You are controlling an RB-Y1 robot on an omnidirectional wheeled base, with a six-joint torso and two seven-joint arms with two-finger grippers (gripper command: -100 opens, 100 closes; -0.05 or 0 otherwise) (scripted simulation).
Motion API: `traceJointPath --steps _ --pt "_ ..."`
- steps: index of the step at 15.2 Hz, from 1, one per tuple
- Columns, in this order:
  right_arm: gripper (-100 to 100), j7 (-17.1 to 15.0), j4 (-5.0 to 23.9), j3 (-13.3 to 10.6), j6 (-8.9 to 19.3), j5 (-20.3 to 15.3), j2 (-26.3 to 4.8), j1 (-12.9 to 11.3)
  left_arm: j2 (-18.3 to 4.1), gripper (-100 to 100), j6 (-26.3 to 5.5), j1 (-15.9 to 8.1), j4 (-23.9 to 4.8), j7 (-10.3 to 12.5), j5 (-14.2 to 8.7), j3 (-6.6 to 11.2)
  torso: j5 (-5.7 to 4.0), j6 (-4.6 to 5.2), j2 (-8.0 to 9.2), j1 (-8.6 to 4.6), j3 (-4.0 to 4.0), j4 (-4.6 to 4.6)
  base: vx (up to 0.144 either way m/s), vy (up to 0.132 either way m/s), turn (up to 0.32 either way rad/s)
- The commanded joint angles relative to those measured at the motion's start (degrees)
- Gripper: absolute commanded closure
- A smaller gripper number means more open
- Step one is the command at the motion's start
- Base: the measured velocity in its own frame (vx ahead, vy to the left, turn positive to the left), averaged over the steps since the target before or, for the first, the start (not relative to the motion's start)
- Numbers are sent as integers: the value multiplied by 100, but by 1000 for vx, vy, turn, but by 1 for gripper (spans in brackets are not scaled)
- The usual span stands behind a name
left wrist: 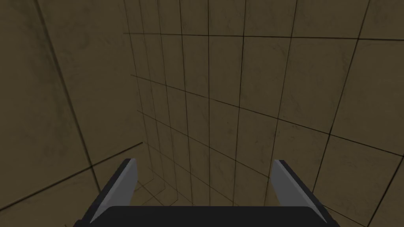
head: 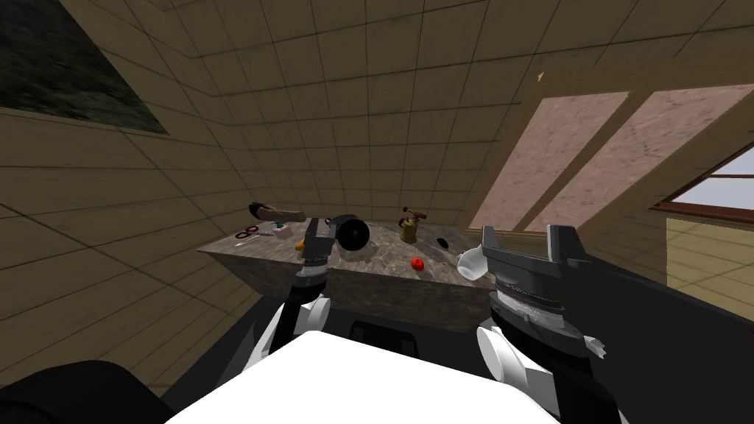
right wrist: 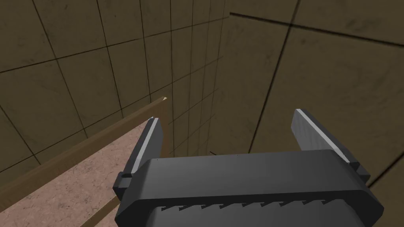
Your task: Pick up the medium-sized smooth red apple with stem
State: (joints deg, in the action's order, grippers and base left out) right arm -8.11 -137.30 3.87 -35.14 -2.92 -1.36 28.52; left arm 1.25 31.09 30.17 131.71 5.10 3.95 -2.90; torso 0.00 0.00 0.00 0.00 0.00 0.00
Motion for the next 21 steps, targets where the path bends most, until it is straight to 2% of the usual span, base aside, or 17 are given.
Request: traceJointPath --steps 1,3,7,8,9,10,11,13,14,15,16,18,19,21 --pt "-100 -188 56 -13 128 104 -196 -57 0 0 0 0 0 0 0 0 0 0 0 0 0 0 0 0 -22" --pt "-100 -313 94 -21 214 173 -289 -95 0 0 0 0 0 0 0 0 0 0 -1 -2 -1 0 1 2 -27" --pt "-100 -814 259 -58 585 472 -572 -260 0 0 0 0 0 0 0 0 0 0 -2 -1 -1 -1 1 2 -27" --pt "-100 -854 259 -58 585 472 -572 -260 0 0 0 0 0 0 0 0 0 0 -2 -1 -1 -1 1 2 -23" --pt "-100 -1020 329 -74 743 600 -665 -330 0 0 0 0 0 0 0 0 0 0 -2 -1 -1 -1 1 2 -36" --pt "-100 -1085 329 -74 743 600 -665 -330 0 0 0 0 0 0 0 0 0 0 -2 -1 -1 -1 1 2 -27" --pt "-100 -1236 407 -91 916 739 -757 -407 0 0 0 0 0 0 0 0 0 0 -2 -1 -1 -1 1 2 -29" --pt "-100 -1337 407 -91 916 739 -757 -407 0 0 0 0 0 0 0 0 0 0 -2 0 -1 0 1 1 -11" --pt "-100 -1546 491 -110 1104 891 -848 -491 0 0 0 0 0 0 0 0 0 0 -2 0 -1 0 1 2 -25" --pt "-100 -1611 491 -110 1104 891 -848 -491 0 0 0 0 0 0 0 0 0 0 -2 0 -1 -1 1 2 -30" --pt "-100 -1749 582 -131 1305 1053 -938 -580 0 0 0 0 0 0 0 0 0 0 -2 0 -1 -1 1 3 -42" --pt "-100 -1904 582 -131 1305 1053 -938 -580 0 0 0 0 0 0 0 0 0 0 -2 0 -2 -1 2 3 -22" --pt "-100 -2072 678 -152 1519 1225 -1026 -676 0 0 0 0 0 0 0 0 0 0 -2 0 -1 -1 1 2 -30" --pt "-100 -2214 678 -152 1519 1225 -1026 -676 0 0 0 0 0 0 0 0 0 0 -2 0 -1 -1 1 3 -21"
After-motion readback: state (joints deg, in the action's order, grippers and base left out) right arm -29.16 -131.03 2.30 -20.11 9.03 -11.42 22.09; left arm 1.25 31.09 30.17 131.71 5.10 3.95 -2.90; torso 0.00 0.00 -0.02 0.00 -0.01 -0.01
